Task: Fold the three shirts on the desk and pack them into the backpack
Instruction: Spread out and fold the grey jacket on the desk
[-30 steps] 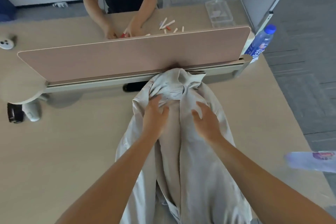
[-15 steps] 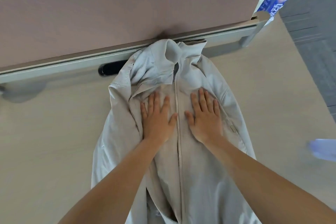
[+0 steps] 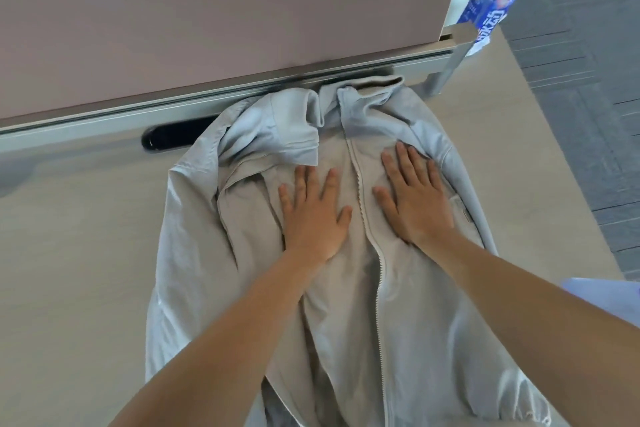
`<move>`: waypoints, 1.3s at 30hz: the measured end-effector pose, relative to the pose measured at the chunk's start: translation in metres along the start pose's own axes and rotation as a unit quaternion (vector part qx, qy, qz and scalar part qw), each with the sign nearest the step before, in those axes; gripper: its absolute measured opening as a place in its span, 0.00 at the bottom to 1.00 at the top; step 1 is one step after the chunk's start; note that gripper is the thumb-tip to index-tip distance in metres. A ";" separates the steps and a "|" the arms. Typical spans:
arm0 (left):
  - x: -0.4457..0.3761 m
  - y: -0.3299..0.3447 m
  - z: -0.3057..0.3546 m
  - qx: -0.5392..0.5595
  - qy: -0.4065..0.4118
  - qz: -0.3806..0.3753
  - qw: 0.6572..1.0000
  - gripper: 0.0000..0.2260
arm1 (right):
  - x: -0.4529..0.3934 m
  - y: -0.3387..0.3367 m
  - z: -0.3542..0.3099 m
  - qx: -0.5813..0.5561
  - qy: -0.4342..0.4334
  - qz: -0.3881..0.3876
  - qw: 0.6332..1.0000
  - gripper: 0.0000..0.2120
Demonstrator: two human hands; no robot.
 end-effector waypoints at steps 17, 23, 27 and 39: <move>0.064 -0.057 -0.099 -0.078 -0.091 0.127 0.985 0.33 | 0.039 -0.001 -0.114 -0.033 -0.005 -0.025 0.999 0.35; 0.080 -0.053 -0.167 -0.061 -0.084 0.151 0.983 0.33 | 0.039 0.004 -0.173 -0.008 -0.022 0.001 1.000 0.35; 0.089 -0.076 -0.219 -0.057 -0.075 0.149 0.984 0.33 | 0.032 0.005 -0.222 -0.003 -0.021 -0.001 1.000 0.35; 0.105 -0.135 -0.370 -0.032 -0.036 0.108 0.993 0.34 | 0.028 0.000 -0.363 -0.040 0.008 -0.008 0.999 0.36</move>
Point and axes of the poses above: each hand's wrist, its own x-axis away from the middle knuckle, its own y-axis out of the palm, z = x × y, the point moved 4 cm from there along -x, towards the middle knuckle, and after that the axes turned 11 degrees about x, right-handed, at the moved point
